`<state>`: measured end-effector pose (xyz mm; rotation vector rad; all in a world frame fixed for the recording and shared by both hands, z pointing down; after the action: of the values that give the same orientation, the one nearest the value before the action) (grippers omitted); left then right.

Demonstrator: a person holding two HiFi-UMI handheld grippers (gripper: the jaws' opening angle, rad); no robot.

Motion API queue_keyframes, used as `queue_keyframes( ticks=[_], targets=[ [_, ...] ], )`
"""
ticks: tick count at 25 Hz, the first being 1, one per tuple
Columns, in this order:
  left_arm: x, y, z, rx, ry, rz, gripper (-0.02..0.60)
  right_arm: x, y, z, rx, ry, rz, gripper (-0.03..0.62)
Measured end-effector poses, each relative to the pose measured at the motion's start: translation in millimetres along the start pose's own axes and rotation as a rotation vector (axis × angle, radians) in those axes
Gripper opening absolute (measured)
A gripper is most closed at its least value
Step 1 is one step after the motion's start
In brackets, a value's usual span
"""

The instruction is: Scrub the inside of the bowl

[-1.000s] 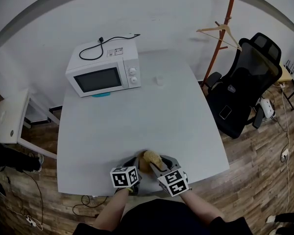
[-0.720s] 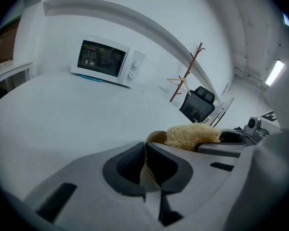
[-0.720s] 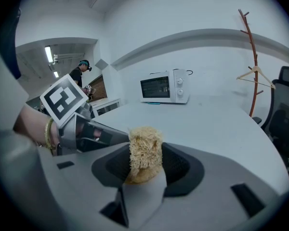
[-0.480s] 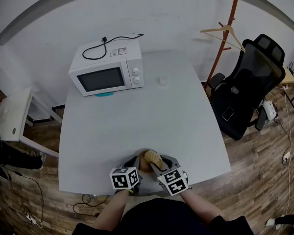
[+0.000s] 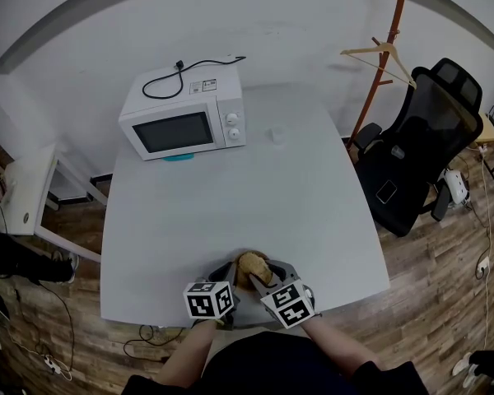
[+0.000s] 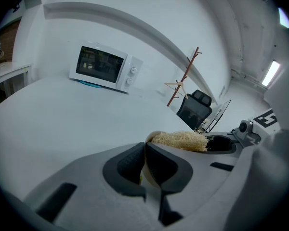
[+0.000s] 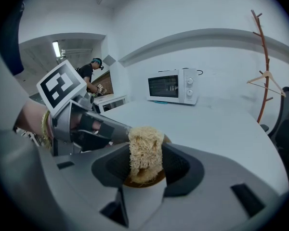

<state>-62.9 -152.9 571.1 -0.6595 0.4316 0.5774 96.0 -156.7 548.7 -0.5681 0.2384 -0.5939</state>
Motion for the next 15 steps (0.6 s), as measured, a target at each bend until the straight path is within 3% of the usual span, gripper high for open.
queue_keyframes(
  ticks=[7, 15],
  targets=[
    [8.9, 1.1, -8.3, 0.001, -0.067, 0.018, 0.028, -11.3, 1.2, -1.4, -0.014, 0.060, -0.042, 0.176],
    [6.8, 1.6, -6.5, 0.004, -0.064, 0.015, 0.028, -18.3, 6.8, 2.8, -0.048, 0.151, -0.092, 0.176]
  ],
)
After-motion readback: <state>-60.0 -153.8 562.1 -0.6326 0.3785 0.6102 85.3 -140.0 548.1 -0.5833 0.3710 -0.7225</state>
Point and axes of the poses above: the fingertips, and each gripper's own axes: y backward along the fingers, x to its right, z out of its underside, the point moved 9 cm from there along y, backward along the fingers, and after that the axes turned 15 degrees about z, right-handed, at the moved point
